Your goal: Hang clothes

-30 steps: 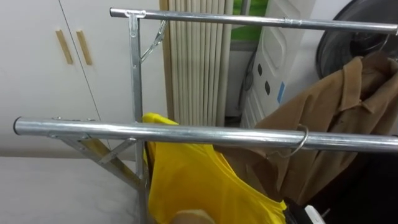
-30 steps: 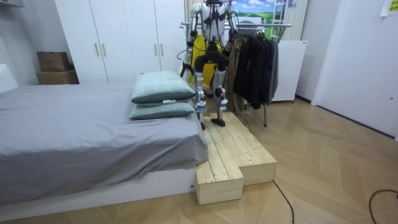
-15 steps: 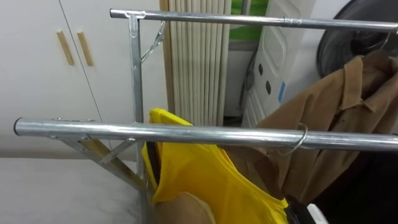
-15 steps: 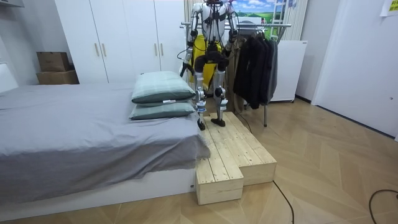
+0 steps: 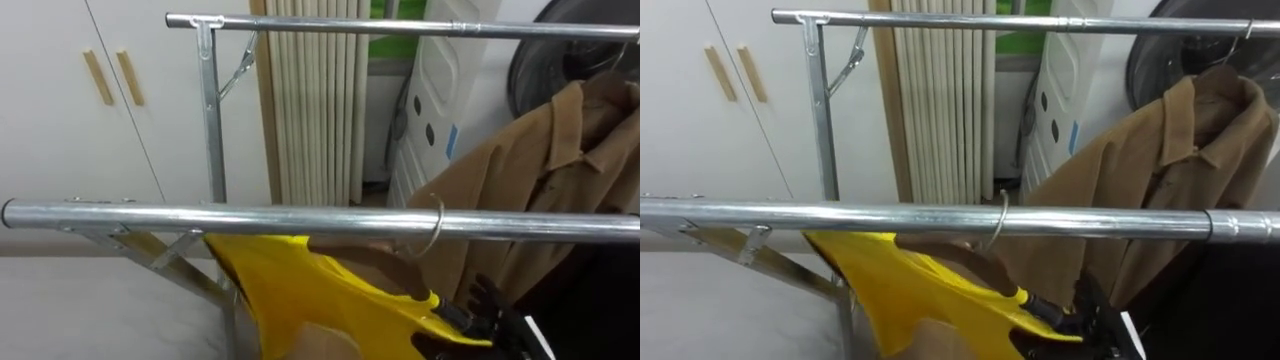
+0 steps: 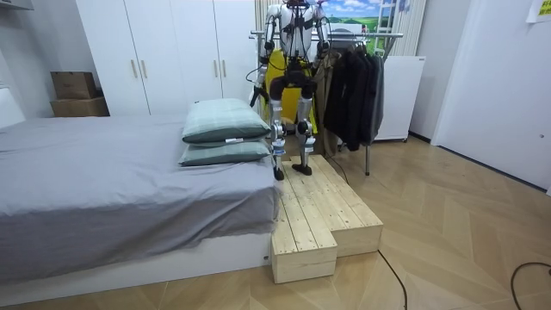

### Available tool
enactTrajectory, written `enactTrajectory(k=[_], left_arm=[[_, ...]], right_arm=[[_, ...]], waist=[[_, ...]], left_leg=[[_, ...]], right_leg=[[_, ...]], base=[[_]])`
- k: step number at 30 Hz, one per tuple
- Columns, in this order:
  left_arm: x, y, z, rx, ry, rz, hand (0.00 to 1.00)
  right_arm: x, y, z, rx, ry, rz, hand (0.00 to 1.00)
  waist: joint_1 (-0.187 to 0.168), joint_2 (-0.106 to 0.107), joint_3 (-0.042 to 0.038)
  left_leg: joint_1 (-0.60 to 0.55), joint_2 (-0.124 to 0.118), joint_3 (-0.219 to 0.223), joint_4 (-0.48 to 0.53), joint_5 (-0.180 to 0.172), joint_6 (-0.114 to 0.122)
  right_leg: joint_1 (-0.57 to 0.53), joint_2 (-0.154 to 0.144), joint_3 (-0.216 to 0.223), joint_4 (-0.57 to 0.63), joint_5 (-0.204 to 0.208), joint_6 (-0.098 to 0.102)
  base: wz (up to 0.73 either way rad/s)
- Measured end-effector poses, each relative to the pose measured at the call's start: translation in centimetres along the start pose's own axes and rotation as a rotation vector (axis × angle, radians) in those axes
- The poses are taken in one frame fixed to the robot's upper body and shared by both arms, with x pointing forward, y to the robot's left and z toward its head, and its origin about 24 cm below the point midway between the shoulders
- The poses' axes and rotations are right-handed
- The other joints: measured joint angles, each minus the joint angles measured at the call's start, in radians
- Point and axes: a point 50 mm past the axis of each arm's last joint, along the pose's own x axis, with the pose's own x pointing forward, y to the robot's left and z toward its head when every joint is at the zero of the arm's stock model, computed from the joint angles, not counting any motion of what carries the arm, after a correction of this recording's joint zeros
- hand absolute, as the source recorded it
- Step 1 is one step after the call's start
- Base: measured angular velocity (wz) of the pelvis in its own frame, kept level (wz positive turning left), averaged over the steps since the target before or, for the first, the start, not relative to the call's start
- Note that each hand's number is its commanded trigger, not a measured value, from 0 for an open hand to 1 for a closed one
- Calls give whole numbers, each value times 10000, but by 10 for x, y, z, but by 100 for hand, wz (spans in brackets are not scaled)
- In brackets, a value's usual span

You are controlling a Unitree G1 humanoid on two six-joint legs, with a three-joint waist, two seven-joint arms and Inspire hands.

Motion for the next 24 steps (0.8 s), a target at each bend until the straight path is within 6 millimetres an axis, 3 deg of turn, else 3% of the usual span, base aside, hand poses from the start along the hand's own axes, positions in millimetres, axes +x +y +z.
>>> enactTrajectory(k=[5, 15, 24], left_arm=[[-1, 1, -3, -8, -15, 72, 0], [-1, 0, -4, 62, -5, 25, 0], [-2, 1, -7, 72, 61, 44, 0]], right_arm=[[0, -3, 3, 1720, -156, -55, 0], [1, 8, 17, 2503, -678, 583, 0], [-1, 8, 13, 2452, -571, 775, 0]], waist=[[-9, -38, -1], [34, -20, 4], [-3, -6, 26]], left_leg=[[16, 34, -12, 0, 0, 0], [76, 119, -6, 0, -1, -1], [91, 133, -14, 0, 0, -1]], right_leg=[[-13, 45, 12, 8, -1, 0], [-14, 127, 138, 136, -26, -45], [-11, 138, 76, 145, -72, -117]], base=[[-3], [-3], [0]])
